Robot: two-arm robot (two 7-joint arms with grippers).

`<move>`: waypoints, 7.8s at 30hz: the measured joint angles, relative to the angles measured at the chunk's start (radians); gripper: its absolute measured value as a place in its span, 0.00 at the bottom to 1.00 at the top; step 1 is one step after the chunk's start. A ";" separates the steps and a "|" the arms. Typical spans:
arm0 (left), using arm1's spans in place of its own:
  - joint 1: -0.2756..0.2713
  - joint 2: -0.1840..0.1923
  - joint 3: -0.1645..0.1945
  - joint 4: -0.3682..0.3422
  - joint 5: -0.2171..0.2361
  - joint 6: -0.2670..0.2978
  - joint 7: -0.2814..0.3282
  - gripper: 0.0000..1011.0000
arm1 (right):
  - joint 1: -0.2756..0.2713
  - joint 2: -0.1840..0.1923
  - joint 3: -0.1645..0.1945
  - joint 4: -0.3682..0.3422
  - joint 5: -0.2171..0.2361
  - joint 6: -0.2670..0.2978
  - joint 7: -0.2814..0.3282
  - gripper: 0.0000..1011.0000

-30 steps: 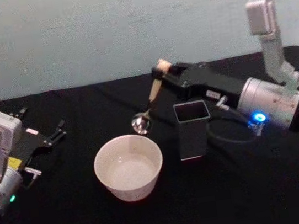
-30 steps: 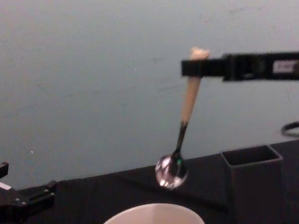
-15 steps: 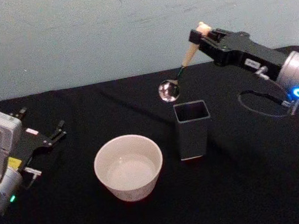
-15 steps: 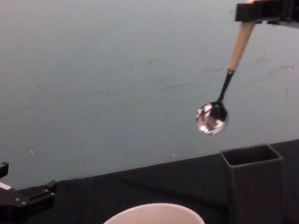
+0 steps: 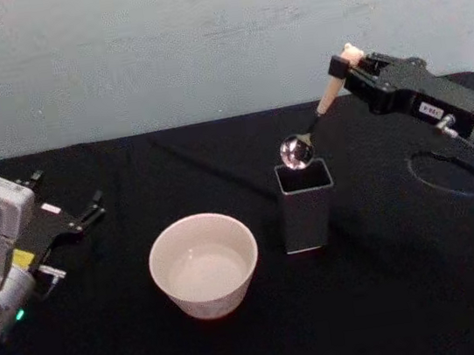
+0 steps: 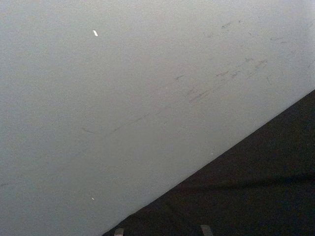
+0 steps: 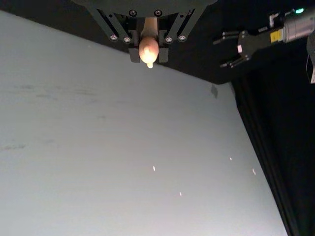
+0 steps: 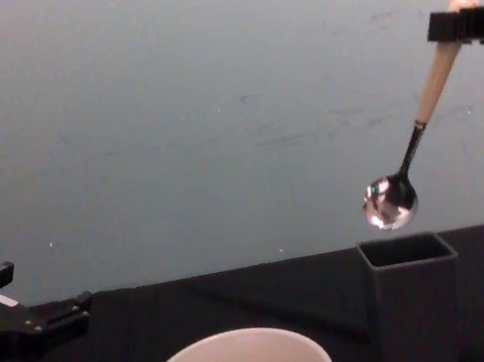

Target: Pick up the stirring spoon with one hand, stir inside the cup, then place it back in its original position.

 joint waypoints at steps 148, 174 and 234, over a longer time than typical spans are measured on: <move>0.000 0.000 0.000 0.000 0.000 0.000 0.000 0.99 | -0.028 -0.272 -0.077 0.392 -0.588 -0.115 -0.493 0.99; 0.000 0.000 0.000 0.000 0.000 0.000 0.000 0.99 | -0.027 -0.270 -0.075 0.384 -0.581 -0.115 -0.492 0.99; 0.000 0.000 0.000 0.000 0.000 0.000 0.000 0.99 | -0.027 -0.270 -0.075 0.384 -0.580 -0.115 -0.492 0.99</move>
